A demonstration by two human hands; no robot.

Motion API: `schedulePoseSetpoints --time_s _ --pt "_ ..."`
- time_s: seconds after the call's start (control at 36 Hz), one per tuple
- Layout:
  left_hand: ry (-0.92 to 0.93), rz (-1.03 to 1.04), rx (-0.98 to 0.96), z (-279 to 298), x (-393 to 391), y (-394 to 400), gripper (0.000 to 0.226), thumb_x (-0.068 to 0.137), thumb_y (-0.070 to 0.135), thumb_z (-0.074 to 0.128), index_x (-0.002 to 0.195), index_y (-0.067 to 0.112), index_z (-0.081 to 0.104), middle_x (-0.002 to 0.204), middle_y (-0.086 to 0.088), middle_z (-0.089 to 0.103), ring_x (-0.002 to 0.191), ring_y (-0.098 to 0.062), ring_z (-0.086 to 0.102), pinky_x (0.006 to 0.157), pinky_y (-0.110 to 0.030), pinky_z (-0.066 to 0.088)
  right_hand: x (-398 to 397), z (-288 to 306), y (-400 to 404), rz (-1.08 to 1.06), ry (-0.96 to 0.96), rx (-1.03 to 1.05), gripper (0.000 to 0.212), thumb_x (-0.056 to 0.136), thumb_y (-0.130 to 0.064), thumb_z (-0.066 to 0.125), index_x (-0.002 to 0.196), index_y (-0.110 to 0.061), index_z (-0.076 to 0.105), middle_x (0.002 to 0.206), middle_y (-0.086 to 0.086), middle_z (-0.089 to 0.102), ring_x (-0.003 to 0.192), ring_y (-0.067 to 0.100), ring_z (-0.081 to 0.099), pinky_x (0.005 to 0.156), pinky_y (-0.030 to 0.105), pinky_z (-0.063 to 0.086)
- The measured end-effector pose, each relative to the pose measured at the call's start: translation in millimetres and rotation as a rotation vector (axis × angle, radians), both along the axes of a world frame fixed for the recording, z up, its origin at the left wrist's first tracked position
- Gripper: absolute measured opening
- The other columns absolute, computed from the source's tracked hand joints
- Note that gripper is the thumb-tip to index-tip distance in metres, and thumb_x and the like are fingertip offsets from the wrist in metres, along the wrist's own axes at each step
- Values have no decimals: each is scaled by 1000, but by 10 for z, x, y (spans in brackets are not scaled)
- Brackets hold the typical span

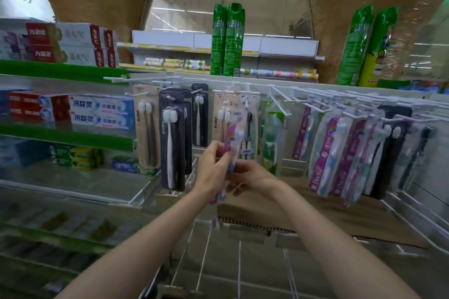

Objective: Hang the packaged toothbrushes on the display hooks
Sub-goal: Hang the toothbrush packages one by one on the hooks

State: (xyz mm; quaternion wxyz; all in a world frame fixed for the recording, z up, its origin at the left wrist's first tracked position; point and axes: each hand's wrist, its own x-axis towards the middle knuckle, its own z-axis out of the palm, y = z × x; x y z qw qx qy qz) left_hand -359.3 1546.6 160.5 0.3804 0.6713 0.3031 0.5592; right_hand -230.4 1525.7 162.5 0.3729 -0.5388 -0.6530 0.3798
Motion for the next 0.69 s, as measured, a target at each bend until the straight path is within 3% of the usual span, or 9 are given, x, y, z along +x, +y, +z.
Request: schedulePoseSetpoints --time_s 0.08,0.17,0.22,0.31,0.36,0.42,0.47,0.61,0.69 --pt "-55 -124 11 26 133 -31 15 75 39 59 72 26 54 67 5 52 66 -15 49 64 -35 40 168 -46 -63 -61 41 10 11 92 -7 57 101 -11 61 87 4 66 62 10 67 59 22 55" --pt "-79 -203 -15 71 280 -51 13 84 32 58 76 23 55 72 0 55 68 -17 51 64 -30 42 400 -83 -168 -186 110 28 16 93 -6 55 108 -7 56 79 6 61 48 5 62 51 19 54" --pt "-112 -217 -52 80 401 -44 16 89 26 56 76 16 54 76 -4 55 76 -21 52 73 -31 43 602 -115 -247 -267 83 22 16 94 -11 54 110 -9 53 75 4 61 47 4 61 49 18 52" --pt "-96 -173 -63 89 631 -22 17 88 24 59 71 22 55 73 -1 56 77 -19 53 76 -36 44 913 -162 -353 -384 27 -4 16 96 -13 51 111 -9 51 69 6 59 43 5 60 46 19 51" --pt "-49 -150 -62 89 797 -13 18 89 13 59 73 20 54 73 1 56 73 -14 53 72 -29 45 1090 -183 -426 -465 44 -13 5 97 -12 49 101 -9 50 66 9 54 38 5 57 41 19 50" --pt "-12 -144 -79 110 949 -32 18 88 11 59 75 21 53 76 1 57 76 -13 54 71 -24 46 1239 -197 -491 -567 110 -2 13 97 -11 47 85 -11 46 65 12 50 33 5 54 37 20 47" --pt "23 -129 -97 118 1097 -27 20 87 11 60 73 23 52 77 2 58 80 -17 55 77 -31 45 1380 -210 -557 -651 157 28 18 97 -12 48 80 -11 45 66 14 50 32 7 53 38 22 47" --pt "67 -159 -157 112 1314 -34 19 85 10 61 74 23 54 83 -4 60 89 -27 59 89 -44 47 1611 -200 -722 -725 189 24 8 97 -14 49 98 -6 48 68 13 55 46 17 59 40 22 50" --pt "91 -163 -173 118 1385 -64 19 86 8 59 75 22 54 88 -6 60 93 -26 59 91 -40 47 1703 -129 -734 -729 209 29 13 98 -14 48 86 -7 49 67 13 56 36 9 58 39 22 50"
